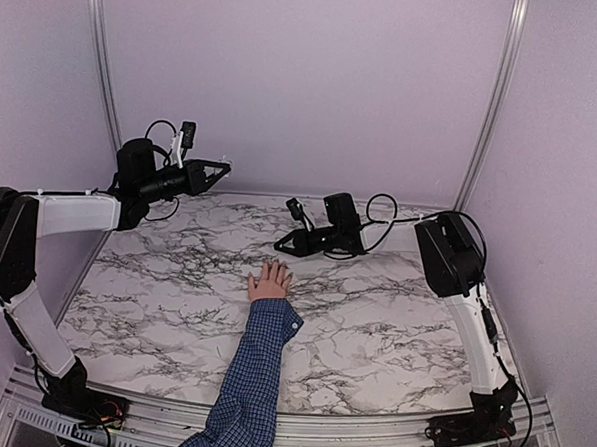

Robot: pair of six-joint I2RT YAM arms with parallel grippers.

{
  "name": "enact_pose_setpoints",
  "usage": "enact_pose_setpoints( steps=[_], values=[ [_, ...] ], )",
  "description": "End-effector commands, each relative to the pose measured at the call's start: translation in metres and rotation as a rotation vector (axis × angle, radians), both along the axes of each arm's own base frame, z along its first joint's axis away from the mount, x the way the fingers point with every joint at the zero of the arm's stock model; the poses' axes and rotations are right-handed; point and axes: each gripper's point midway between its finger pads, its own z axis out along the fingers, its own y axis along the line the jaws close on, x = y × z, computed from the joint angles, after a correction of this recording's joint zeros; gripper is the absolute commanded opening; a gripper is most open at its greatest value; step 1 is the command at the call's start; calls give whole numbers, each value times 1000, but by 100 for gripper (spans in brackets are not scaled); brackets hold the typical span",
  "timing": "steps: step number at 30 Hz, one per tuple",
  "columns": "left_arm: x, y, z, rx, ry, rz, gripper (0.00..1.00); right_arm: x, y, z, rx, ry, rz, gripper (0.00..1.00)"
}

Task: Paint the nails
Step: Paint the hand on the nail.

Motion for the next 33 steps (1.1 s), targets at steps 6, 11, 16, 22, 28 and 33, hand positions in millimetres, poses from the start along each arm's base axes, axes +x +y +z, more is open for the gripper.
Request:
enact_pose_setpoints(
  steps=[6,11,16,22,28,33],
  values=[
    [-3,3,15,-10,-58,-1,0,-2,0,-3,-24,-13,0,0],
    [-4,3,14,-9,-56,-2,0,-2,0,-2,-26,-17,0,0],
    [-3,3,14,-10,-55,-1,0,-3,-1,-2,-31,-19,-2,0],
    [-3,3,14,-11,-54,-1,0,-1,-1,-1,-30,-25,-5,0],
    [-3,3,14,-11,-55,-1,0,0,0,-1,-30,-29,-10,0],
    [-2,3,15,-12,-55,-1,0,2,1,0,-26,-32,-9,0]
  ],
)
